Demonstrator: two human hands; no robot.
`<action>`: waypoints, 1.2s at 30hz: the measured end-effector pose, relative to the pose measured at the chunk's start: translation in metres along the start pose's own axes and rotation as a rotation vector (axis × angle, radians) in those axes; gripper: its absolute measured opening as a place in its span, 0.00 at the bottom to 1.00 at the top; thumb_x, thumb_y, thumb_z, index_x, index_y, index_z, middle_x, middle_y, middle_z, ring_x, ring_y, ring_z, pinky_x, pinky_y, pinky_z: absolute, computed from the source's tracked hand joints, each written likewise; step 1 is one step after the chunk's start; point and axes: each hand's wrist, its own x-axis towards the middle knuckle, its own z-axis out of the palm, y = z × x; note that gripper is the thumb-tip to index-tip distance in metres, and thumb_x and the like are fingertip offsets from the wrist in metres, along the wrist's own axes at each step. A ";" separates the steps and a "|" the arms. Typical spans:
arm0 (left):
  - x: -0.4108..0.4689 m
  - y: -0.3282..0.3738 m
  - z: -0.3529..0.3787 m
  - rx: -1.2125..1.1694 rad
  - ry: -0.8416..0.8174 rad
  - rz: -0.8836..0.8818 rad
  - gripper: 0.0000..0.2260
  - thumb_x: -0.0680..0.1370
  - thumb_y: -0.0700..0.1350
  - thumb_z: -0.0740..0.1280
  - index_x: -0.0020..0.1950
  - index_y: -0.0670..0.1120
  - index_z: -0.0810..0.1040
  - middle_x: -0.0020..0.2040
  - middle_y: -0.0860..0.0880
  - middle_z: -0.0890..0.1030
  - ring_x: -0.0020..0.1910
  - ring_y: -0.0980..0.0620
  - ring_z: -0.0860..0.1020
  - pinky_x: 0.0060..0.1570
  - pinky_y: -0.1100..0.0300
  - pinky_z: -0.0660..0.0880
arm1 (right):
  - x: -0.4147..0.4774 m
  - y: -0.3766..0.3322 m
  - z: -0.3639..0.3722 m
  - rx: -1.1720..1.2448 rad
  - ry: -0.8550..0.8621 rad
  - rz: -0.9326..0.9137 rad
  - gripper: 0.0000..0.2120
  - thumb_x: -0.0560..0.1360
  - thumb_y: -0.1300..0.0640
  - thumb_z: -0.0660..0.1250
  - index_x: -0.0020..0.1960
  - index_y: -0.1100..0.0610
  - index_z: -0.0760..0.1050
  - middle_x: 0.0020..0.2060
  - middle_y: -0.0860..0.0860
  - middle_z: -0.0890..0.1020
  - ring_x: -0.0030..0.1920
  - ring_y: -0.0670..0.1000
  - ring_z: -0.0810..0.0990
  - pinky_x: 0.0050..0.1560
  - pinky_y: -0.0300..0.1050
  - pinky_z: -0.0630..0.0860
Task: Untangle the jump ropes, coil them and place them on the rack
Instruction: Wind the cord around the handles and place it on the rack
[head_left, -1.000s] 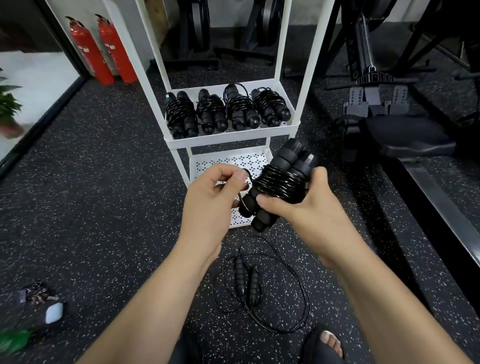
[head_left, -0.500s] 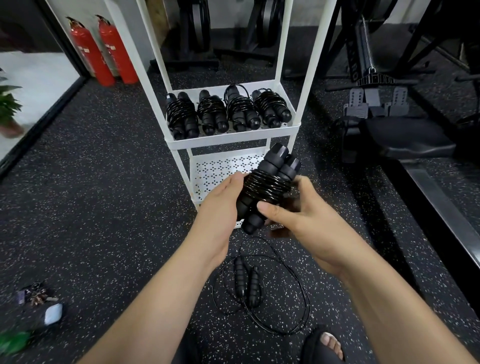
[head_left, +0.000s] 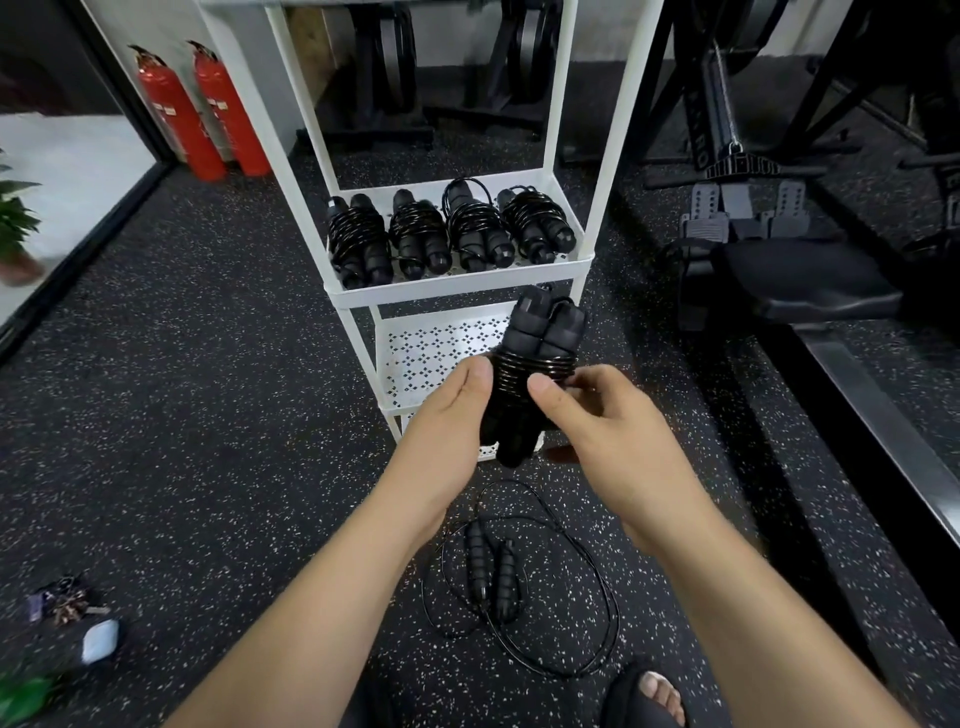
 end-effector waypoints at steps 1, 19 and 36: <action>0.002 0.001 -0.001 0.011 0.009 -0.004 0.16 0.88 0.62 0.55 0.58 0.64 0.83 0.58 0.63 0.85 0.59 0.68 0.79 0.62 0.60 0.72 | 0.001 0.002 0.002 0.025 -0.002 0.003 0.28 0.70 0.26 0.71 0.61 0.45 0.80 0.53 0.45 0.88 0.54 0.48 0.87 0.58 0.60 0.85; 0.129 -0.040 -0.021 0.135 -0.086 -0.290 0.24 0.79 0.68 0.69 0.61 0.50 0.85 0.54 0.53 0.89 0.58 0.50 0.83 0.51 0.55 0.73 | 0.111 0.021 0.030 -0.149 -0.101 0.084 0.07 0.83 0.51 0.71 0.61 0.49 0.80 0.52 0.49 0.87 0.55 0.53 0.86 0.58 0.53 0.81; 0.305 -0.122 0.033 0.087 0.160 -0.348 0.34 0.67 0.70 0.80 0.55 0.42 0.84 0.49 0.45 0.88 0.47 0.46 0.86 0.55 0.50 0.84 | 0.186 0.124 0.022 -0.363 -0.027 -0.033 0.23 0.83 0.54 0.69 0.77 0.54 0.73 0.71 0.50 0.80 0.68 0.51 0.79 0.69 0.48 0.74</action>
